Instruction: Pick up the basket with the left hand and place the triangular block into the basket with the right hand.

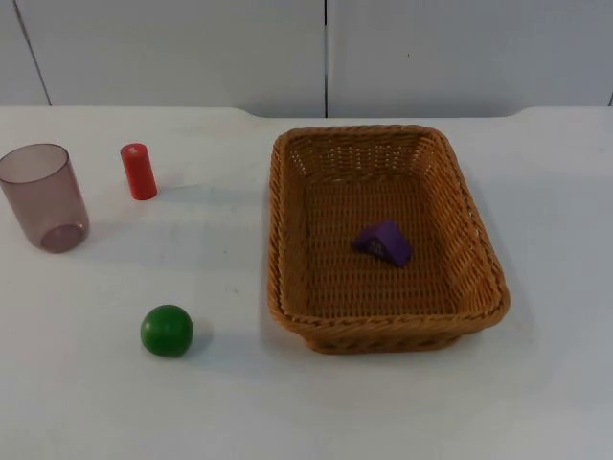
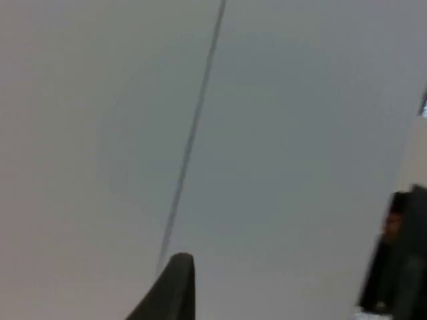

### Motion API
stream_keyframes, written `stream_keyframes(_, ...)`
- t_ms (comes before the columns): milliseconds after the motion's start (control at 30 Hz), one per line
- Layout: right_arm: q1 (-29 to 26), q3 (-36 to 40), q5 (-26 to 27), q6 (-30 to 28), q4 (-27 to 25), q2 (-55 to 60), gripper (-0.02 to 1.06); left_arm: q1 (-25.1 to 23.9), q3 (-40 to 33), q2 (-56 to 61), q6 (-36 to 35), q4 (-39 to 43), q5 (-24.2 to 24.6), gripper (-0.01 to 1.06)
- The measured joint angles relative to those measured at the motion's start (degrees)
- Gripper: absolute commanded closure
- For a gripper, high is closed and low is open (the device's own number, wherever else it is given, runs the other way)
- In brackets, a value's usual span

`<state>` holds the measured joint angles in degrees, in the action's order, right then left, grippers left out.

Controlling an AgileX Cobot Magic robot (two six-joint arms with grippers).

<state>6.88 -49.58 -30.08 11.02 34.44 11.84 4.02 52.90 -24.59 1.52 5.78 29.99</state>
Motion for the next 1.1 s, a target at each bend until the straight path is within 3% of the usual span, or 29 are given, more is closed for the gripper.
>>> stream_keyframes(67, -5.8, 0.0, 0.0, -6.6, -6.3, -3.7, 0.0, 0.0, -3.2, 4.9, 0.0, -0.1, 0.5, 0.0)
stream_keyframes(133, -8.3, 0.1, 0.0, -9.8, -11.1, -5.6, 0.0, 0.0, -3.9, 8.0, 0.0, 0.5, 0.7, 0.0)
stream_keyframes(167, -8.3, 0.1, 0.0, -9.8, -11.1, -5.6, 0.0, 0.0, -3.9, 8.0, 0.0, 0.5, 0.7, 0.0)
stream_keyframes(333, -9.3, 0.1, -2.5, -18.8, -23.4, -7.1, 0.0, 0.0, -1.7, 12.0, -0.1, 0.9, 1.2, 0.0)
stream_keyframes(433, -8.9, 0.1, -3.6, -20.9, -26.4, -7.2, 0.0, -1.2, -0.1, 12.9, 1.6, 0.9, 2.1, 0.0)
stream_keyframes(667, -8.1, 0.1, -5.7, -24.5, -31.7, -8.5, 0.0, -10.0, 2.6, 16.6, 8.2, -3.7, 2.3, 0.0)
stream_keyframes(867, -8.1, 0.1, -9.5, -25.8, -34.9, -11.3, 0.0, -8.9, 2.6, 17.1, 15.4, -10.2, 4.1, 0.0)
stream_keyframes(1100, -7.3, -1.2, -15.5, -27.0, -39.8, -11.8, 0.0, -5.3, 2.6, 21.2, 17.2, -11.4, 9.4, 0.0)
